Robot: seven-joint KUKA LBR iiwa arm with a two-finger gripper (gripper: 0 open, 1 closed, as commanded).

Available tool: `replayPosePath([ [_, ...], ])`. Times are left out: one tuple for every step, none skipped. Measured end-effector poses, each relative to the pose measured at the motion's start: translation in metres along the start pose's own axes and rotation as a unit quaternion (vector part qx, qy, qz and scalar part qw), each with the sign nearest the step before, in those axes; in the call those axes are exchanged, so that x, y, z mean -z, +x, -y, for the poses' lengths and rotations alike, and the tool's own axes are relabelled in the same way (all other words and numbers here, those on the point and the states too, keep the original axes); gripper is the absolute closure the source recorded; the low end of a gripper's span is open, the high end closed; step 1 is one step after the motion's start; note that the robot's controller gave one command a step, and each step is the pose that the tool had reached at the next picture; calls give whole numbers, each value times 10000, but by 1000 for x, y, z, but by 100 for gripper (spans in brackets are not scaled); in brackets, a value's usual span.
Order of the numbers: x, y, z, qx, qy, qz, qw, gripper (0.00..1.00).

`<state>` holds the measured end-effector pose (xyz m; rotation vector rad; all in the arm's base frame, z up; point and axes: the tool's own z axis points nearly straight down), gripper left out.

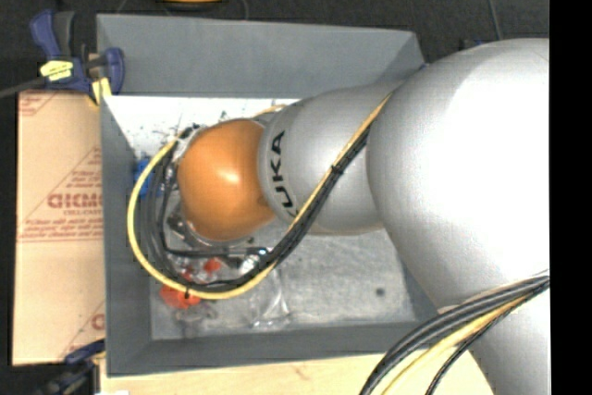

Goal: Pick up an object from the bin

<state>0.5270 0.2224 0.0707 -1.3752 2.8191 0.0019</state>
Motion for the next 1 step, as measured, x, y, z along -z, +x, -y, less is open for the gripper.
replayPosePath([
  [138,-6,10,236,27,25,9997,100],
])
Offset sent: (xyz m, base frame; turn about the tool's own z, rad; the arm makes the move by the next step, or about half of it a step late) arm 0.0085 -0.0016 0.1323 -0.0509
